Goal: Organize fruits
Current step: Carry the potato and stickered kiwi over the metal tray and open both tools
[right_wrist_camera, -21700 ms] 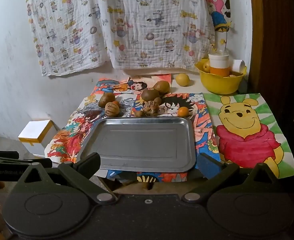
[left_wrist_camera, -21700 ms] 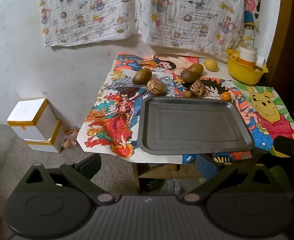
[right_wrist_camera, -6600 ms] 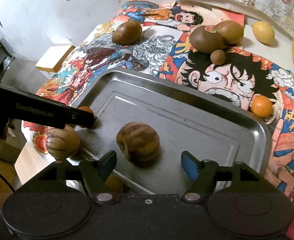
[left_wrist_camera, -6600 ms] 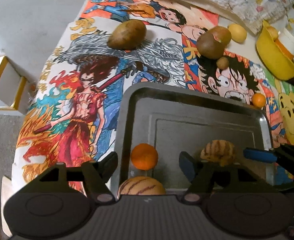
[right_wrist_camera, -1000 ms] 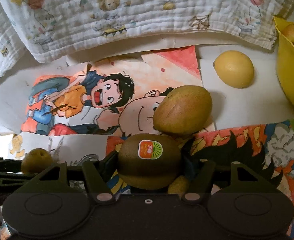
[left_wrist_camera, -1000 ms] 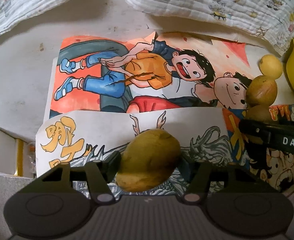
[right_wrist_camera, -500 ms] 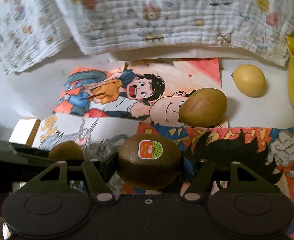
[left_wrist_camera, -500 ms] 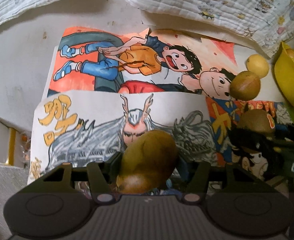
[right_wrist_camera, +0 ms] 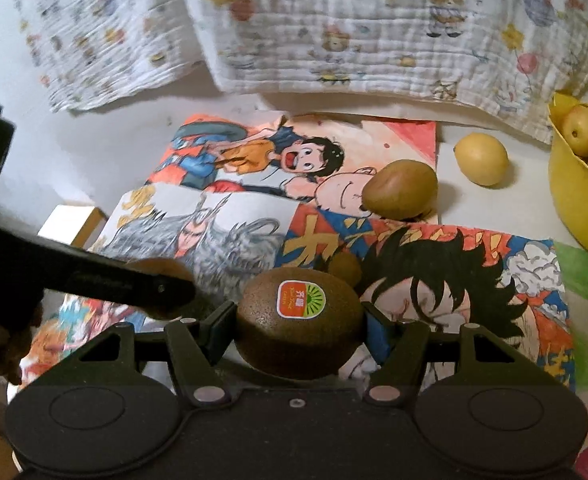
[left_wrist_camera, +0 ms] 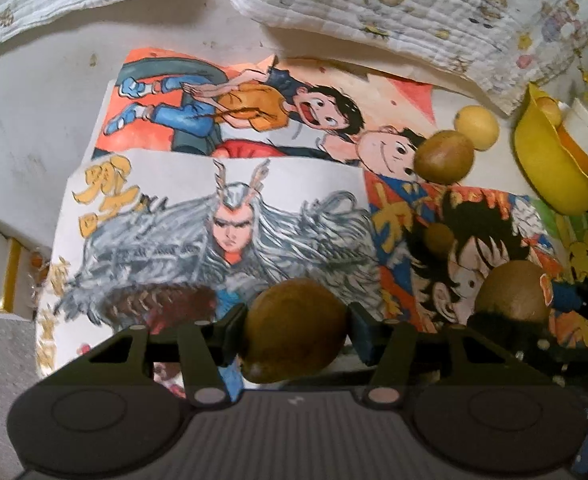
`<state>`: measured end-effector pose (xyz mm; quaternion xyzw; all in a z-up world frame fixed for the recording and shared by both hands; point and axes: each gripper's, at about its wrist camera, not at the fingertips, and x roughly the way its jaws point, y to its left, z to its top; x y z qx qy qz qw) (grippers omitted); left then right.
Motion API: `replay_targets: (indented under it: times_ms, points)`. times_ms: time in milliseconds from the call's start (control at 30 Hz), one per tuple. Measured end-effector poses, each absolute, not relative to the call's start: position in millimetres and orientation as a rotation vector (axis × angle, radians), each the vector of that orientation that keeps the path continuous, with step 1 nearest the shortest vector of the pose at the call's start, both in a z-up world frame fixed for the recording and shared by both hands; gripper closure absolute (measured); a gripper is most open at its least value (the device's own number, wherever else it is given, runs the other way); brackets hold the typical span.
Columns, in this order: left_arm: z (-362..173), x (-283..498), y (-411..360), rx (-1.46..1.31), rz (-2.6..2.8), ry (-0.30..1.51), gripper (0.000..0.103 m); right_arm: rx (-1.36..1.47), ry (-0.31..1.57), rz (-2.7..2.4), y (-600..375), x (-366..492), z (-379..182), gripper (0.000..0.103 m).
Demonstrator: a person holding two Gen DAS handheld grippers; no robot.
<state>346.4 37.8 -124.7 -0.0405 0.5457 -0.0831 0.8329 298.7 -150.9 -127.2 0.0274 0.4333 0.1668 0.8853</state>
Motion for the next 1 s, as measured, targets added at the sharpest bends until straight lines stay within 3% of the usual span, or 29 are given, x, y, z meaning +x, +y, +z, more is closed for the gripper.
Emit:
replay_targets:
  times_ms: [367,1000]
  points:
    - [-110.7,316.2,25.8,-0.103,-0.207,1.109,0.045,0.046,0.899,0.348,-160.4,260.3,-120.4,0.036]
    - [-121.9,269.9,9.6,-0.044,-0.272,1.189,0.045,0.118,1.048,0.317,-189.1,224.0,-139.7,0.036]
